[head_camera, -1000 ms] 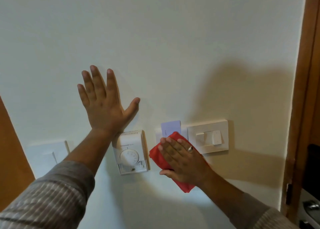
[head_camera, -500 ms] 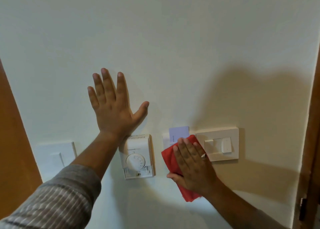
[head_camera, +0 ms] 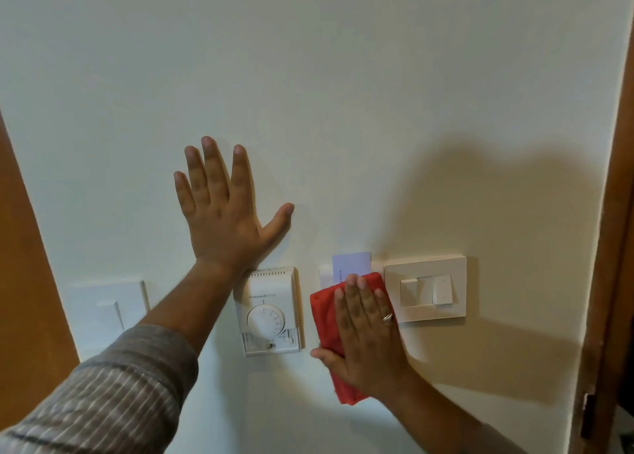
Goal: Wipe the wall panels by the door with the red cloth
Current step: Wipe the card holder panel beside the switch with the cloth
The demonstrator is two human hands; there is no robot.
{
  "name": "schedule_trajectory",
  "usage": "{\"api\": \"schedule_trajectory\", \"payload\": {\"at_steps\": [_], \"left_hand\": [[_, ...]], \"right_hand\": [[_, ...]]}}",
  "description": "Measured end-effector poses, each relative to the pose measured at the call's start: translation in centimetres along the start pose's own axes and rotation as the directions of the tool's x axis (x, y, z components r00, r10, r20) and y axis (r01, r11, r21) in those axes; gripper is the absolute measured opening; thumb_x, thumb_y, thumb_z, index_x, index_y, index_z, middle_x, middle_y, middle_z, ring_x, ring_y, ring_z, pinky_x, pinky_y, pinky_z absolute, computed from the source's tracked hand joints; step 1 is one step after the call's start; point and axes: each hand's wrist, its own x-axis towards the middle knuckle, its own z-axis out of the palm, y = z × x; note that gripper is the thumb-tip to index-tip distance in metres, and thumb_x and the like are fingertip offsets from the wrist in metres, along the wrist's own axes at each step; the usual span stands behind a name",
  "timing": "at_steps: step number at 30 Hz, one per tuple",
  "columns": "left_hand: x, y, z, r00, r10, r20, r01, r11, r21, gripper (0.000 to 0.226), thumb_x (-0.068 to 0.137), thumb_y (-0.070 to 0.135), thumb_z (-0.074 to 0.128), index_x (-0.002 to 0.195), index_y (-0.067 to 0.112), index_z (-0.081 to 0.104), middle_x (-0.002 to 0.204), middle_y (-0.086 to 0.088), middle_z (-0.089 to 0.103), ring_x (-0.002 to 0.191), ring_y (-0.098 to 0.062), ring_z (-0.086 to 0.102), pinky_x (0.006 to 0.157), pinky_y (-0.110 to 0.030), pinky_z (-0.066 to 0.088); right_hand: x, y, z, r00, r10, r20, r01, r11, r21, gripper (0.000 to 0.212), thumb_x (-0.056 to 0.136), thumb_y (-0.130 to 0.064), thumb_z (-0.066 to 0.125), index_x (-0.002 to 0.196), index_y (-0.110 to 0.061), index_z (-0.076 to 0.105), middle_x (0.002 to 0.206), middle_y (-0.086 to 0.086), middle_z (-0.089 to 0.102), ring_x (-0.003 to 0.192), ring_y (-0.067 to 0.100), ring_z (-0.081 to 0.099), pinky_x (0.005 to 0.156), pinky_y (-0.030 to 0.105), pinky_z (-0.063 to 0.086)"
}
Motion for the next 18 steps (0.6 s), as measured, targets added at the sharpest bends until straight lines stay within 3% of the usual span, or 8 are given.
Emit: {"api": "schedule_trajectory", "payload": {"at_steps": [2, 6, 9, 11, 13, 18], "left_hand": [[0.0, 0.0, 0.0, 1.000, 0.001, -0.008, -0.001, 1.000, -0.002, 0.105, 0.088, 0.080, 0.038, 0.162, 0.013, 0.008, 0.168, -0.027, 0.004, 0.156, -0.048, 0.002, 0.124, -0.060, 0.000], [0.0, -0.1, 0.0, 1.000, 0.003, -0.018, -0.003, 1.000, 0.004, 0.105, 0.088, 0.081, 0.038, 0.163, 0.014, 0.008, 0.168, -0.027, 0.004, 0.155, -0.047, 0.003, 0.124, -0.060, 0.000], [0.1, -0.1, 0.0, 1.000, 0.001, -0.022, -0.001, 1.000, 0.010, 0.104, 0.088, 0.081, 0.037, 0.162, 0.013, 0.010, 0.168, -0.027, 0.006, 0.155, -0.048, 0.004, 0.124, -0.060, 0.000], [0.1, 0.0, 0.0, 1.000, -0.004, -0.021, 0.005, 1.000, 0.010, 0.104, 0.088, 0.081, 0.037, 0.162, 0.012, 0.011, 0.168, -0.028, 0.006, 0.155, -0.048, 0.005, 0.124, -0.060, 0.001], [0.0, 0.1, -0.1, 1.000, -0.003, -0.022, 0.003, 1.000, 0.006, 0.104, 0.088, 0.080, 0.038, 0.162, 0.011, 0.013, 0.168, -0.029, 0.007, 0.155, -0.049, 0.006, 0.124, -0.060, 0.001], [0.0, 0.0, -0.4, 1.000, 0.003, -0.010, -0.003, 1.000, 0.000, 0.104, 0.088, 0.081, 0.037, 0.162, 0.012, 0.011, 0.168, -0.028, 0.006, 0.155, -0.049, 0.004, 0.124, -0.060, 0.000]], "right_hand": [[-0.5, 0.1, 0.1, 0.998, -0.054, 0.011, 0.054, 0.998, 0.029, 0.101, 0.093, -0.076, 0.032, 0.159, -0.003, 0.008, 0.168, 0.017, 0.000, 0.156, 0.034, 0.001, 0.127, 0.048, 0.000], [-0.6, 4.4, -0.2, 0.923, -0.384, 0.015, 0.385, 0.923, -0.012, 0.097, 0.093, -0.072, 0.044, 0.159, -0.007, 0.013, 0.164, 0.011, 0.018, 0.157, 0.030, 0.005, 0.128, 0.044, 0.004], [-0.1, 4.1, -0.3, 0.967, -0.256, -0.009, 0.256, 0.967, -0.019, 0.095, 0.093, -0.073, 0.041, 0.158, -0.007, 0.019, 0.164, 0.013, 0.023, 0.156, 0.031, 0.008, 0.128, 0.045, 0.004], [0.3, 2.2, -0.2, 0.994, -0.105, 0.000, 0.105, 0.994, -0.006, 0.099, 0.093, -0.076, 0.036, 0.160, -0.005, 0.013, 0.168, 0.016, 0.012, 0.156, 0.033, 0.010, 0.127, 0.047, 0.002], [0.4, 0.9, 0.0, 0.998, -0.065, 0.025, 0.065, 0.998, 0.025, 0.102, 0.093, -0.078, 0.033, 0.159, -0.004, 0.012, 0.169, 0.016, 0.006, 0.156, 0.035, 0.010, 0.127, 0.049, 0.001], [0.4, 3.9, -0.4, 0.918, -0.396, 0.014, 0.395, 0.918, 0.020, 0.093, 0.095, -0.071, 0.037, 0.160, -0.009, 0.013, 0.168, 0.011, 0.007, 0.157, 0.031, 0.006, 0.128, 0.045, 0.006]]}}
